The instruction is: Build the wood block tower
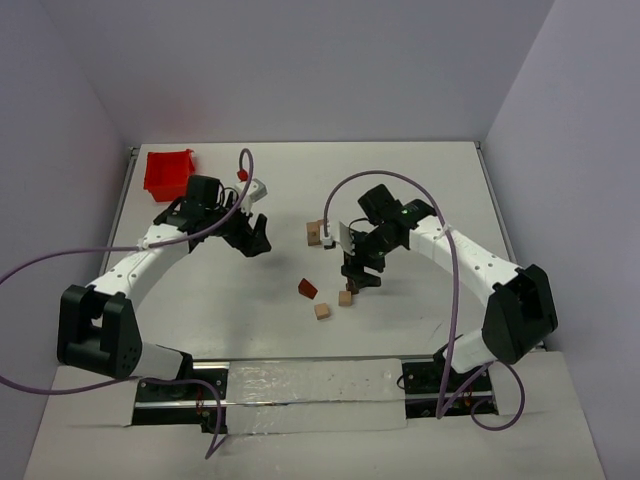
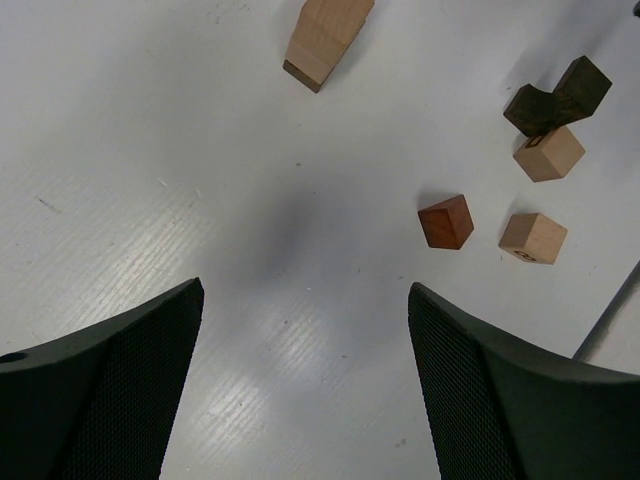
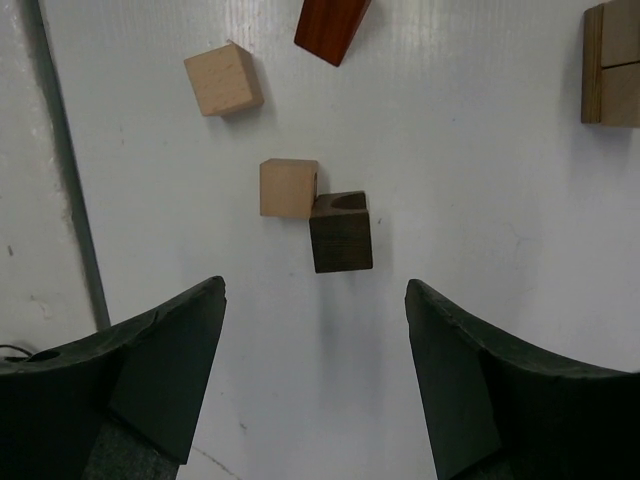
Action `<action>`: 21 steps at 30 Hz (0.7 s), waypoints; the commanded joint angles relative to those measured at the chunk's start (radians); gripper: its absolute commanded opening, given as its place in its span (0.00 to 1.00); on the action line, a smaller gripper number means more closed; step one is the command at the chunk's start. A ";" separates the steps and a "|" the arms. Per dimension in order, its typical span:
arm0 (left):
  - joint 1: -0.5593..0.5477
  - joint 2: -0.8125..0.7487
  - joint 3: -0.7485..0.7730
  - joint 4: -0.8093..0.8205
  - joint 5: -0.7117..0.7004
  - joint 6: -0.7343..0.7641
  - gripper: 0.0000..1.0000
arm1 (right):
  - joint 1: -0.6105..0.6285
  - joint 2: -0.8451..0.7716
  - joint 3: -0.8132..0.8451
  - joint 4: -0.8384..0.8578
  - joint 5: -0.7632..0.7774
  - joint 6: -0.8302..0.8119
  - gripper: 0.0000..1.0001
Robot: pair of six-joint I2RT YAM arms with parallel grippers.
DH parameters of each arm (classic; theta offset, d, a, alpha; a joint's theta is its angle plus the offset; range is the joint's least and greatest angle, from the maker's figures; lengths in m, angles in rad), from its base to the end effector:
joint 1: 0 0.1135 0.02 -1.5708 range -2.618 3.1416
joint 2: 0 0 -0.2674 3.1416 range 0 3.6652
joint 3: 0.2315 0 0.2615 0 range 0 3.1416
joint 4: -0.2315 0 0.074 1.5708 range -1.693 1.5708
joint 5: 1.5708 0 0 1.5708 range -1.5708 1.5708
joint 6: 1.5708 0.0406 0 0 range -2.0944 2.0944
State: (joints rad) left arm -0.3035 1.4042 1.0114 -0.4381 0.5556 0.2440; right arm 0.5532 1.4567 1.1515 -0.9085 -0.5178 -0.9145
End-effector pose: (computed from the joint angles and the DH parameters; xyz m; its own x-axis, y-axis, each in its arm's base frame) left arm 0.2865 -0.1122 0.2551 -0.5406 0.3844 -0.7484 0.7460 0.6303 -0.2151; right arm 0.2350 0.1687 0.2575 -0.0081 -0.8141 -0.5807 -1.0000 0.0057 0.0060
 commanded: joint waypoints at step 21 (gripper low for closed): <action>0.135 -0.190 -0.114 0.036 0.050 -0.113 0.90 | 0.199 0.111 -0.061 0.133 0.068 -0.094 0.66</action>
State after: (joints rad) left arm -0.1831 1.2703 0.9042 -0.4325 0.5707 0.1621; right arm 0.7425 1.5430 1.1274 -0.8160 -0.4704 -0.9848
